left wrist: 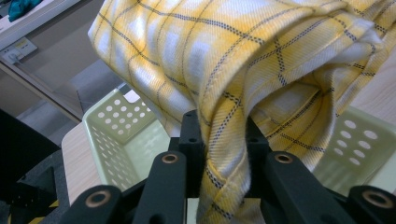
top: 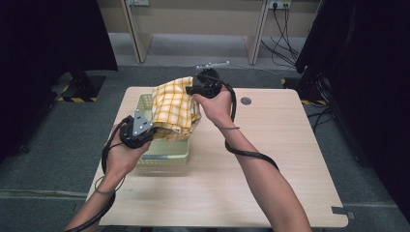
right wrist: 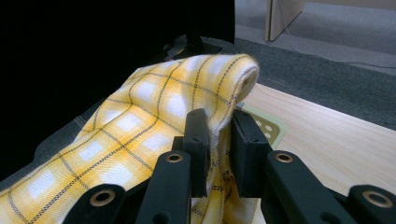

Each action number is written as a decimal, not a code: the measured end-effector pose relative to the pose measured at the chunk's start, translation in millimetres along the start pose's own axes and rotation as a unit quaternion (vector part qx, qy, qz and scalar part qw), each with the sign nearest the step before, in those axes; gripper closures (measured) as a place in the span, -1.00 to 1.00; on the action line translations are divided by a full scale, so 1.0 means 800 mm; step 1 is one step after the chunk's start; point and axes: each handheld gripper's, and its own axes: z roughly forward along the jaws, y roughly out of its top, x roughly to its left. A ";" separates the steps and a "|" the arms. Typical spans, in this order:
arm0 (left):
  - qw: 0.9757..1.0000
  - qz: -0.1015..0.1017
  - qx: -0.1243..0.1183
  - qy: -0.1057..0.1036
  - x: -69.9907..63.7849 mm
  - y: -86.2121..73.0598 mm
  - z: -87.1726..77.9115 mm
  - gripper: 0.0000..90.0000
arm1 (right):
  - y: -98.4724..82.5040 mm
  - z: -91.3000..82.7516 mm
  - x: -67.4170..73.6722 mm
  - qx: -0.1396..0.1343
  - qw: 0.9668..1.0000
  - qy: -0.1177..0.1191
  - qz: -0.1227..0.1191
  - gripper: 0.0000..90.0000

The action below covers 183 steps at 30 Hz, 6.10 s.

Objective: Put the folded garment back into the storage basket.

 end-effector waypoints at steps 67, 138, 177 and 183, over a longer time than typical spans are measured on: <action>0.998 -0.025 0.065 0.009 0.039 -0.045 0.026 0.68 | -0.003 0.083 0.022 0.042 0.999 0.004 0.015 0.74; 0.989 -0.011 0.144 -0.040 0.042 -0.056 0.052 0.66 | -0.035 0.126 0.015 0.092 0.995 -0.012 0.021 0.74; 0.974 -0.024 0.206 -0.090 0.052 -0.056 0.075 0.62 | -0.051 0.151 0.007 0.131 0.990 -0.018 0.039 0.72; 0.973 -0.026 0.210 -0.091 0.051 -0.057 0.078 0.58 | -0.055 0.154 0.005 0.137 0.989 -0.020 0.044 0.71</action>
